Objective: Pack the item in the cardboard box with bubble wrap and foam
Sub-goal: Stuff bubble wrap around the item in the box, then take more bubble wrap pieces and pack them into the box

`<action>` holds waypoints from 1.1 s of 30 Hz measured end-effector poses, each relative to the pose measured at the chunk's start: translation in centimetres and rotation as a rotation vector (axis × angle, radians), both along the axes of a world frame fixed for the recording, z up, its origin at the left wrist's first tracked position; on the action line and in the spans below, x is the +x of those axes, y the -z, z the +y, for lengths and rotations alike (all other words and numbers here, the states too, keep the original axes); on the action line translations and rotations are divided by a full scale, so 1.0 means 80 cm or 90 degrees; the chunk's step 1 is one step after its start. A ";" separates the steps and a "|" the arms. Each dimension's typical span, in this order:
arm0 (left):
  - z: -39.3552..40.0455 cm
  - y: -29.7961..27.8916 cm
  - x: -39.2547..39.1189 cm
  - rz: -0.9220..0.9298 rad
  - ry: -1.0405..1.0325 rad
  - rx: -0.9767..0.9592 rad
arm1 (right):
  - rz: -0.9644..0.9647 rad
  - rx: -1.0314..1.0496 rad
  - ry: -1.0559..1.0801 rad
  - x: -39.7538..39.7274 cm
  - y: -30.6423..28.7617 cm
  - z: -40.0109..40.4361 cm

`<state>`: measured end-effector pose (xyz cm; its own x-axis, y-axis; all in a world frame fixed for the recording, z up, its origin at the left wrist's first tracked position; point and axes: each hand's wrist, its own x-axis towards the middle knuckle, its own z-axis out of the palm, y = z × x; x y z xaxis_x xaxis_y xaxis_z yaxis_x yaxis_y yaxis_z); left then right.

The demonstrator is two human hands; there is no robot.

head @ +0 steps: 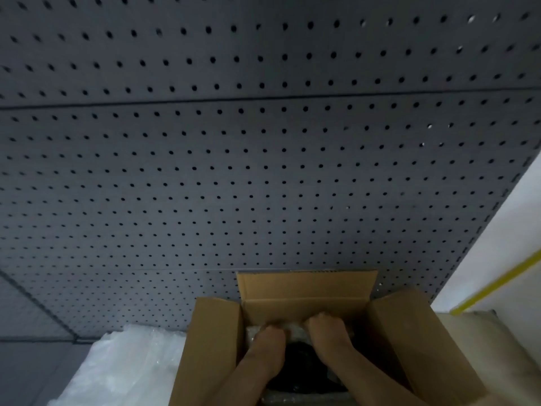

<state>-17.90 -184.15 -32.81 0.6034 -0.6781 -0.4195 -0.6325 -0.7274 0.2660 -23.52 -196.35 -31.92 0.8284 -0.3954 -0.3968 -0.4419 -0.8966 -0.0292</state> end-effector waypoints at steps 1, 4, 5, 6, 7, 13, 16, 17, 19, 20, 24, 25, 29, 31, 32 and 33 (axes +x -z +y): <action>-0.001 -0.004 0.000 -0.010 0.010 0.016 | 0.027 -0.001 -0.010 0.000 0.000 0.000; -0.003 -0.024 -0.007 -0.073 0.041 0.063 | 0.016 0.009 -0.006 -0.003 -0.017 0.007; -0.005 -0.030 -0.009 -0.091 0.052 0.087 | 0.014 0.010 0.006 -0.002 -0.022 0.010; -0.007 -0.039 -0.012 -0.102 0.057 0.107 | 0.013 0.009 0.021 -0.005 -0.029 0.017; -0.007 -0.047 -0.014 -0.110 0.054 0.113 | 0.004 0.009 0.033 -0.010 -0.034 0.022; 0.014 -0.102 -0.021 -0.214 0.039 0.075 | -0.040 0.011 0.014 -0.035 -0.083 0.026; 0.039 -0.120 -0.017 -0.255 0.003 0.061 | -0.075 0.017 0.012 -0.040 -0.100 0.030; 0.049 -0.124 -0.015 -0.268 -0.008 0.062 | -0.088 0.014 0.010 -0.043 -0.106 0.035; 0.070 -0.135 -0.009 -0.293 -0.030 0.064 | -0.105 0.017 0.006 -0.046 -0.122 0.050; 0.081 -0.140 -0.005 -0.304 -0.043 0.060 | -0.113 0.011 0.002 -0.046 -0.131 0.059; 0.143 -0.159 0.011 -0.345 -0.066 0.055 | -0.155 -0.025 -0.008 -0.033 -0.160 0.117; 0.162 -0.163 0.017 -0.351 -0.069 0.049 | -0.164 -0.035 -0.002 -0.028 -0.162 0.137; 0.262 -0.173 0.042 -0.336 -0.089 0.022 | -0.201 -0.049 -0.003 0.001 -0.174 0.224; 0.322 -0.175 0.057 -0.309 -0.092 0.022 | -0.208 -0.039 0.006 0.016 -0.183 0.274; 0.351 -0.175 0.066 -0.305 -0.100 0.016 | -0.214 -0.044 0.003 0.025 -0.187 0.297; 0.378 -0.174 0.075 -0.301 -0.107 0.012 | -0.218 -0.047 -0.005 0.034 -0.190 0.320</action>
